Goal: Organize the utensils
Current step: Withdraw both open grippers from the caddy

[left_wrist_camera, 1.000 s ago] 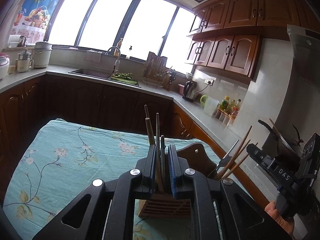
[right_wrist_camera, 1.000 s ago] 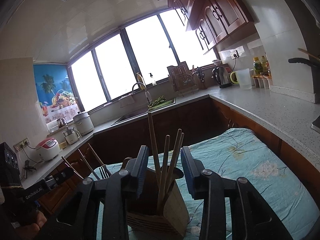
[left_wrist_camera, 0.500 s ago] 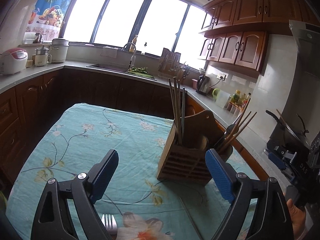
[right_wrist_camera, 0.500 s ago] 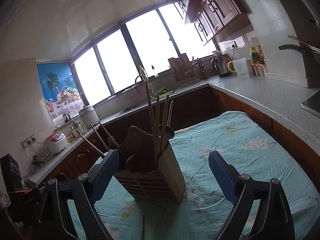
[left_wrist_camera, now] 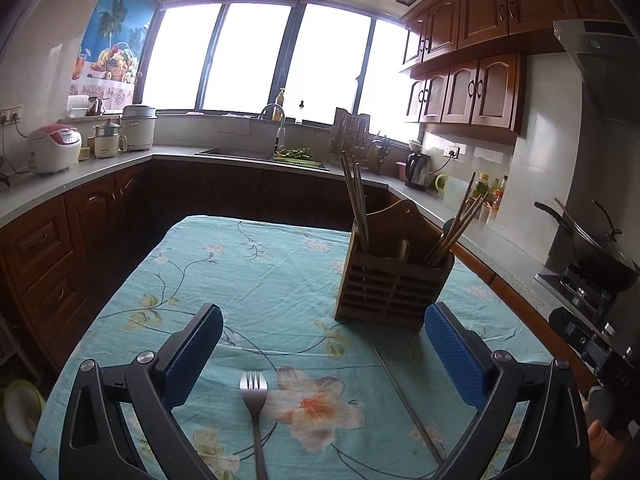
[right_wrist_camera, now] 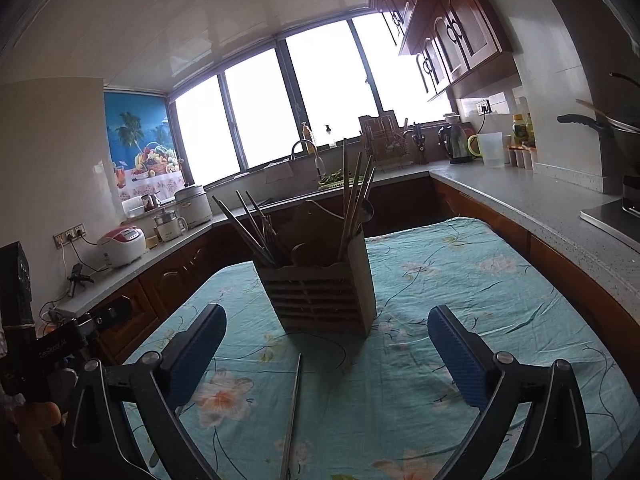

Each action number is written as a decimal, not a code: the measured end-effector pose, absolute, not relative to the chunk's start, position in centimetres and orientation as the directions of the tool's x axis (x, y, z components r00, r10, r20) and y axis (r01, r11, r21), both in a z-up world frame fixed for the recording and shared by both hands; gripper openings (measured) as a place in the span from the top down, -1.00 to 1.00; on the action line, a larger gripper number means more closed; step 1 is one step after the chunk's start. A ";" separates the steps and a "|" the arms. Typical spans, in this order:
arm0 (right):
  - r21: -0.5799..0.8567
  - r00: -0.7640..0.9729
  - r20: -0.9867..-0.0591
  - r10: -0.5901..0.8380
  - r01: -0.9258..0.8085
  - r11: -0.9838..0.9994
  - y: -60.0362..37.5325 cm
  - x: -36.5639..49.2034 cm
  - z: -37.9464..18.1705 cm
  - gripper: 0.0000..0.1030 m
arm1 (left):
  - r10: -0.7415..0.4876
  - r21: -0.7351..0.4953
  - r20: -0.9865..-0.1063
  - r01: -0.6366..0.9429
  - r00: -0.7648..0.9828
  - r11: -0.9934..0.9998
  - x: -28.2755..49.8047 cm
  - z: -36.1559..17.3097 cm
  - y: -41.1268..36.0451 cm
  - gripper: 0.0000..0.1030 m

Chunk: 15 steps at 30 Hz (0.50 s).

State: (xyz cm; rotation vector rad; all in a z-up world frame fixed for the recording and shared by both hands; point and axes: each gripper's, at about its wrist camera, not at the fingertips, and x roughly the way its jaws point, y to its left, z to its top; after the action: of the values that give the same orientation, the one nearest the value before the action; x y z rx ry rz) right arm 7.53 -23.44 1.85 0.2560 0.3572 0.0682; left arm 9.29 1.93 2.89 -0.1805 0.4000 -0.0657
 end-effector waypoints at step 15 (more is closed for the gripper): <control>0.100 0.968 -0.249 0.021 0.004 0.995 -20.7 -0.1 3.1 -1.00 | -0.020 -0.054 -0.265 0.006 0.964 0.999 0.4 1.0 0.9 -0.99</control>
State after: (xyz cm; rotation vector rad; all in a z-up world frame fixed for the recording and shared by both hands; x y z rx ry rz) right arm -0.06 -20.73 3.10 0.1002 0.2525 0.0086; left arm 0.39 0.90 0.97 -0.0526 0.2691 -0.0134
